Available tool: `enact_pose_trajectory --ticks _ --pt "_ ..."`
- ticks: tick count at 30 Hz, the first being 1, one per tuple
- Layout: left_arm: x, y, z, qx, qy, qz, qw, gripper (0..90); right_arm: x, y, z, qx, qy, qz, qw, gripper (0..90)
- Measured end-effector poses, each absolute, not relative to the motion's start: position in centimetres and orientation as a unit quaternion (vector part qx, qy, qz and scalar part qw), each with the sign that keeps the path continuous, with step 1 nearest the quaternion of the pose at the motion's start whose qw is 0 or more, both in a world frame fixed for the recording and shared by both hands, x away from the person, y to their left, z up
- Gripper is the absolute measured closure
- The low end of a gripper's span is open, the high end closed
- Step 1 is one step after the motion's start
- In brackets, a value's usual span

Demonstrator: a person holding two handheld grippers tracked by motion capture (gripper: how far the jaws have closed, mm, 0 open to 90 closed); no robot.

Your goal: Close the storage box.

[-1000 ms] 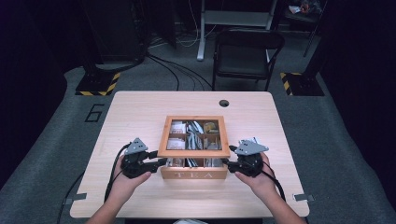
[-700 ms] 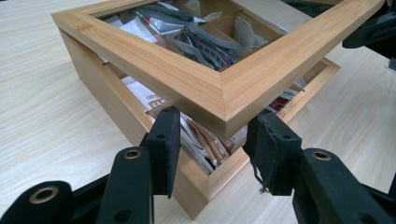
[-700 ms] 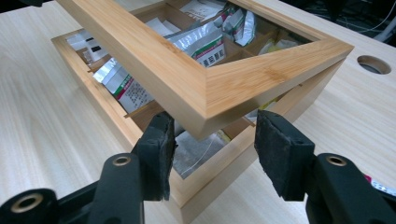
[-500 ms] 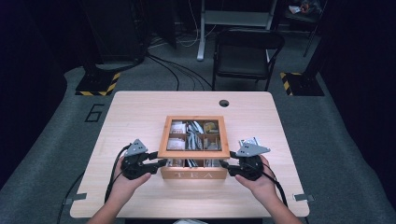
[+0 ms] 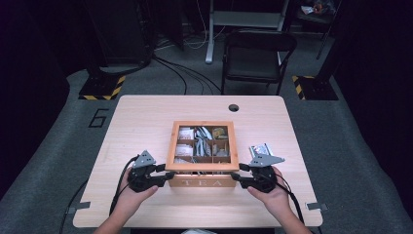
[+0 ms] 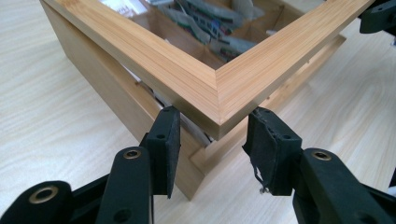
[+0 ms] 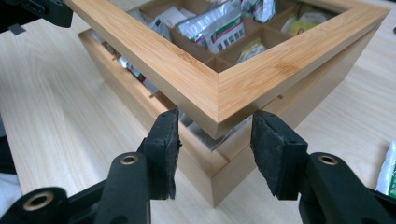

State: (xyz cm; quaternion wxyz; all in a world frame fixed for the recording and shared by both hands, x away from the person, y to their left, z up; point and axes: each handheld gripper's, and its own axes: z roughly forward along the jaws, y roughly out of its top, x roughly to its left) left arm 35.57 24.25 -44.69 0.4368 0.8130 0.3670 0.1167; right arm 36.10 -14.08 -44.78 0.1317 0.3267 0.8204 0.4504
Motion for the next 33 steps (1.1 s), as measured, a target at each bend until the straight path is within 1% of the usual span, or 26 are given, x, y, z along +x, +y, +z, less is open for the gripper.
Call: enact_pose_trajectory --ticks 4,7,8,9,11,18,24,33 --pt "35.4 24.3 -45.1 0.817 0.369 0.111 0.429 54.9 36.0 -14.3 -45.1 0.327 0.822 0.447 0.132 51.7" --pt "35.3 24.4 -45.7 0.820 0.380 0.103 0.417 54.0 35.8 -14.6 -44.9 0.329 0.820 0.453 0.121 50.3" --pt "35.3 24.4 -45.7 0.820 0.380 0.103 0.417 52.9 35.8 -14.6 -44.9 0.329 0.820 0.453 0.121 50.3" --pt "35.1 24.8 -45.5 0.813 0.378 0.097 0.433 52.8 35.8 -14.8 -44.8 0.329 0.816 0.459 0.121 49.8" --pt "35.1 25.1 -45.2 0.808 0.382 0.110 0.434 51.5 35.8 -15.0 -44.9 0.331 0.812 0.466 0.122 49.1" --pt "35.4 25.6 -44.9 0.804 0.383 0.113 0.441 49.1 36.1 -15.5 -44.7 0.342 0.801 0.470 0.141 47.7" --pt "36.0 27.0 -44.8 0.788 0.404 0.126 0.447 45.5 36.6 -16.1 -45.0 0.358 0.796 0.459 0.167 46.6" --pt "36.7 29.0 -44.7 0.767 0.430 0.144 0.454 44.3 37.5 -17.4 -45.5 0.385 0.782 0.451 0.193 45.6"
